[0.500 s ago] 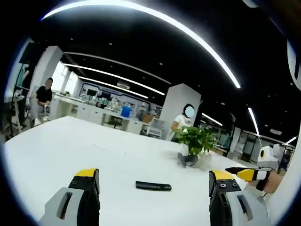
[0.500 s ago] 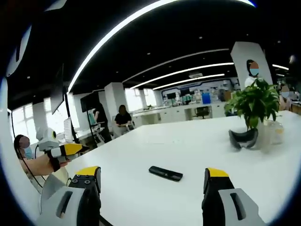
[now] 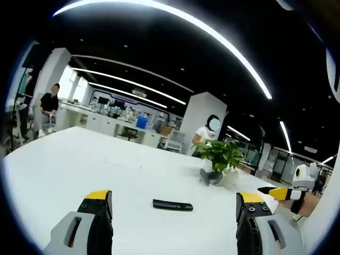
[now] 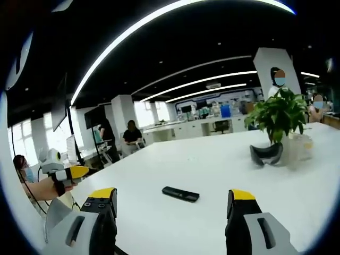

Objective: Press the specified remote control buttons in sequence, fully releasing each button before pressing the next.

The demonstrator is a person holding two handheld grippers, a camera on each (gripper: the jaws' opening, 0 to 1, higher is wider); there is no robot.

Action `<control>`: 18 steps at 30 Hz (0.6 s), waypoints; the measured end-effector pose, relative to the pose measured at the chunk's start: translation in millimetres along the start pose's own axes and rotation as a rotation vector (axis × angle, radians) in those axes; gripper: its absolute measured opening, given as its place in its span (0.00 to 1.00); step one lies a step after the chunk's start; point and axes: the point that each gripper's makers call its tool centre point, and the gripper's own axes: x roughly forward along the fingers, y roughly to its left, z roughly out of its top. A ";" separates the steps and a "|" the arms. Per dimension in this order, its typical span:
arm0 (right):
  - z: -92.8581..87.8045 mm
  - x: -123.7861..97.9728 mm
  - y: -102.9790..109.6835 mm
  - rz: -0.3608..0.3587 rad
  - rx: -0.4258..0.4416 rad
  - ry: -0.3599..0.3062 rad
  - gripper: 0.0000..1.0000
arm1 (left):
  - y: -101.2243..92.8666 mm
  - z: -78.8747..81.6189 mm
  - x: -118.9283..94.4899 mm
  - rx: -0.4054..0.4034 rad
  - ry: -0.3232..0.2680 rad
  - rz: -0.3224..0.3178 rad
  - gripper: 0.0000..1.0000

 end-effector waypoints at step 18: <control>-3.2 6.5 -2.9 0.010 -0.042 0.038 0.79 | 2.4 -4.2 -4.8 -0.002 0.010 0.021 1.00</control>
